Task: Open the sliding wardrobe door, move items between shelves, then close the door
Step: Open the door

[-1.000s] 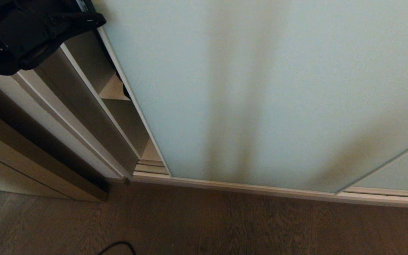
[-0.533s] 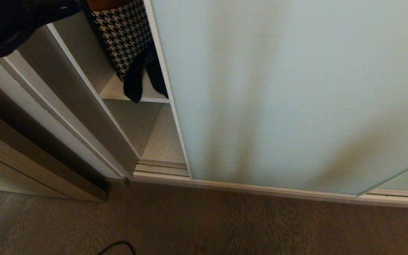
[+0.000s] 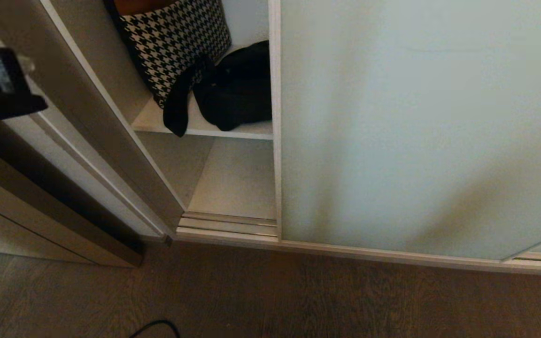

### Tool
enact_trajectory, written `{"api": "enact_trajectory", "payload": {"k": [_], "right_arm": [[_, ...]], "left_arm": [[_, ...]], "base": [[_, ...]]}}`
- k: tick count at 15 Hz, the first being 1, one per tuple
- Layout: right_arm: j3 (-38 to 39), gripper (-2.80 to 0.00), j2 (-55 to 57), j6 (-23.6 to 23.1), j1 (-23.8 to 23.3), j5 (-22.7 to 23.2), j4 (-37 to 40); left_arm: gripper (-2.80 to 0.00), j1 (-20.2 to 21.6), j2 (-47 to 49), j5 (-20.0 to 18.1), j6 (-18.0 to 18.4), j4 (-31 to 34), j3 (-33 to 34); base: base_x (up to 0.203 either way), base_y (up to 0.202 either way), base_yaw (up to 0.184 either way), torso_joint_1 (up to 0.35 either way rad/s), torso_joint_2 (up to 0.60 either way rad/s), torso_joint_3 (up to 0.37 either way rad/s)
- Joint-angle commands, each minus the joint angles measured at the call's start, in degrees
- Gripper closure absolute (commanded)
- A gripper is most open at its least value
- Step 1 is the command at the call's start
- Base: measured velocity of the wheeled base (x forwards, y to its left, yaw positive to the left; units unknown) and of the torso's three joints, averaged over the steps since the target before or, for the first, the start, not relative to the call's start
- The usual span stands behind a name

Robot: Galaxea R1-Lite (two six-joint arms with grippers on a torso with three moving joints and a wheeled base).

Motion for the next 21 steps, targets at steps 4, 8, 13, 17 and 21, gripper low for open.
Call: {"api": "enact_trajectory", "payload": {"k": [4, 8, 13, 17, 21], "right_arm": [[0.09, 0.00, -0.01, 0.01, 0.00, 0.02, -0.04], [0.09, 0.00, -0.01, 0.01, 0.00, 0.02, -0.04], [0.01, 0.00, -0.01, 0.01, 0.00, 0.02, -0.02], [0.09, 0.00, -0.01, 0.01, 0.00, 0.02, -0.04], [0.00, 0.00, -0.01, 0.01, 0.00, 0.02, -0.04]], "left_arm": [[0.00, 2.22, -24.86, 3.98, -0.81, 1.07, 22.79], [0.00, 5.61, -39.23, 4.95, -3.88, 4.84, 32.47], [0.00, 9.15, -54.78, 2.77, -4.56, 8.88, 48.76], [0.00, 10.06, -64.39, -1.40, -4.99, 11.09, 56.12], [0.00, 10.23, -66.52, -15.28, -2.25, 17.30, 58.66]], "base": [[0.000, 0.000, 0.000, 0.000, 0.00, 0.000], [0.000, 0.000, 0.000, 0.000, 0.00, 0.000], [0.000, 0.000, 0.000, 0.000, 0.00, 0.000], [0.000, 0.000, 0.000, 0.000, 0.00, 0.000], [0.000, 0.000, 0.000, 0.000, 0.00, 0.000]]}}
